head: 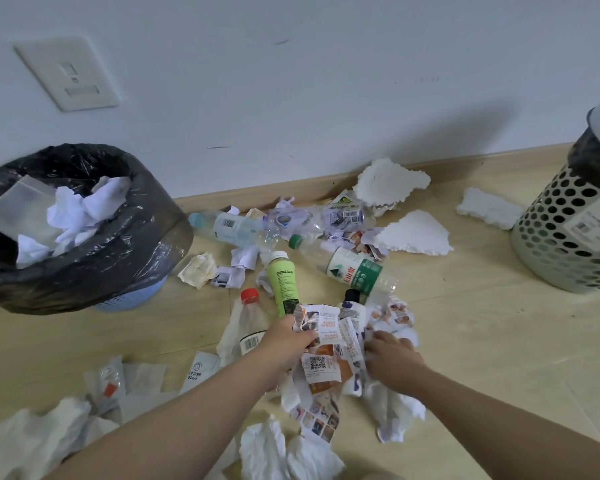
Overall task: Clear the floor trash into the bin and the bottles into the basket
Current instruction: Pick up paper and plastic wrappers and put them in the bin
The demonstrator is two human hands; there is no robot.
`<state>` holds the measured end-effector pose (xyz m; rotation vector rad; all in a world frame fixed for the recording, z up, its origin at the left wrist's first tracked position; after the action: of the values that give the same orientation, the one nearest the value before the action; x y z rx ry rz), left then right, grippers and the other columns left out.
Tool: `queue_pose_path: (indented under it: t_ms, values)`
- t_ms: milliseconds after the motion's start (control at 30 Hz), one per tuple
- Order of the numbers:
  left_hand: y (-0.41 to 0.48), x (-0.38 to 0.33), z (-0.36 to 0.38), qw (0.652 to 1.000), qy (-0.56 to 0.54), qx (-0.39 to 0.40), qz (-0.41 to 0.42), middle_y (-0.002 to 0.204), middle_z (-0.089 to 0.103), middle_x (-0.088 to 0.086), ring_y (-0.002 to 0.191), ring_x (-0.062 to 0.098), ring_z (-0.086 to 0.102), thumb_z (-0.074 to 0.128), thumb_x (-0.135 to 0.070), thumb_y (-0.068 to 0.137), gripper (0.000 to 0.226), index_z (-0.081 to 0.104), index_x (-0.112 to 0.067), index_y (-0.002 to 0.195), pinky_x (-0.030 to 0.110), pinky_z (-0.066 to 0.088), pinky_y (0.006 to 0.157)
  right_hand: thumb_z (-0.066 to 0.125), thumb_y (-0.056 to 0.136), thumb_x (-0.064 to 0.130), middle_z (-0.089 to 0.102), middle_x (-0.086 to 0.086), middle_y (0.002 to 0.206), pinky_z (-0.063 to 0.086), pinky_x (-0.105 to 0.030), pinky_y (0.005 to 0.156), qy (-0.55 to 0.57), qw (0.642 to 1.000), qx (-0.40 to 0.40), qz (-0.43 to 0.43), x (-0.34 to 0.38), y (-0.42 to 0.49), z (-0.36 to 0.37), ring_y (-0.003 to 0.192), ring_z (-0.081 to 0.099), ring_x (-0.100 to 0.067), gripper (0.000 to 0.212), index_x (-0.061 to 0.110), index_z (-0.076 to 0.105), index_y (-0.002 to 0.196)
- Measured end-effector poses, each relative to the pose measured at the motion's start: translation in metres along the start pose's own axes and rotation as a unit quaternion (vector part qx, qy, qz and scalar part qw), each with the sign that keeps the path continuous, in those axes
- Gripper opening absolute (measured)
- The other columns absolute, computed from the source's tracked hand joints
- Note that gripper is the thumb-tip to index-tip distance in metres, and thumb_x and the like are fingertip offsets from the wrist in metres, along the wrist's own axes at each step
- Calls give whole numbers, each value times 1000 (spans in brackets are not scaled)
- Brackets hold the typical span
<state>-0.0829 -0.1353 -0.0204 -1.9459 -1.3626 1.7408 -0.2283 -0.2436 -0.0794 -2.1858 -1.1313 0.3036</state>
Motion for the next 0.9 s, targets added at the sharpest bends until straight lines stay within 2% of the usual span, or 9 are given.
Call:
queue_pose_path:
  t_ms: [67,233,367,433,533,600,667,767,900]
  values:
    - [1,3,-5,1000,10,-3,-6,107,64,4,100,21,60,53,-16,93,15,56,-19,108,27,44,81,39,96,18,45,-4,136,34,-39,99,26,1000,-2,-16,18,1,-4,132,32,-25,38,15,52,132]
    - [7,15,-21,999,40,-8,-22,113,64,5,102,21,61,53,-15,93,29,53,-15,122,31,47,86,36,97,16,58,-6,127,40,-27,96,232,973,10,-19,44,-6,-8,115,53,-24,34,15,54,126]
    - [9,22,-34,998,62,-16,-19,114,65,6,100,21,60,51,-13,93,31,55,-13,124,29,47,84,42,95,19,59,-3,122,46,-27,82,265,950,-151,70,18,-5,-27,96,54,-17,29,21,58,119]
    - [10,24,-39,997,67,-23,-18,113,63,5,100,22,59,51,-13,94,32,53,-14,126,30,47,85,49,92,24,51,-5,127,47,-33,89,239,947,-179,116,2,-3,-30,108,51,-21,34,23,49,127]
    - [9,25,-41,997,76,-24,-18,103,57,2,95,19,56,51,-13,95,36,48,-16,130,27,43,80,62,85,30,33,-4,143,44,-40,99,185,971,-96,119,1,3,-17,125,39,-26,67,29,27,143]
    - [9,27,-42,995,92,-25,-20,106,59,3,95,19,57,51,-15,94,36,48,-18,130,27,45,79,64,84,26,30,-3,145,45,-42,99,153,981,-67,99,9,5,-8,127,36,-28,73,33,22,144]
    - [8,30,-45,995,96,-27,-24,112,62,5,101,20,60,52,-17,93,37,50,-21,129,30,49,85,57,87,15,36,-4,137,50,-37,91,95,989,-81,78,17,6,-2,120,41,-25,65,33,25,141]
    - [9,31,-48,994,104,-25,-24,108,61,3,98,20,58,52,-18,93,34,51,-21,127,26,46,81,46,89,5,45,-3,123,52,-29,77,94,987,-108,71,20,4,1,106,51,-21,56,31,31,136]
    - [11,30,-51,995,85,-27,-33,114,61,4,104,21,56,54,-19,93,31,52,-19,123,29,45,89,45,94,16,52,-1,108,54,-34,75,170,973,-128,87,14,5,-8,93,57,-20,25,24,48,117]
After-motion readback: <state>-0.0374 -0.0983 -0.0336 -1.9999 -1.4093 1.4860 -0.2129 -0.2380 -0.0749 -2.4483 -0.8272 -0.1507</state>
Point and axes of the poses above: each hand's wrist, its own y-axis towards the middle knuckle, its own z-axis out of the palm, x = y × z, the point moved 5 cm from there along y, towards the middle knuckle
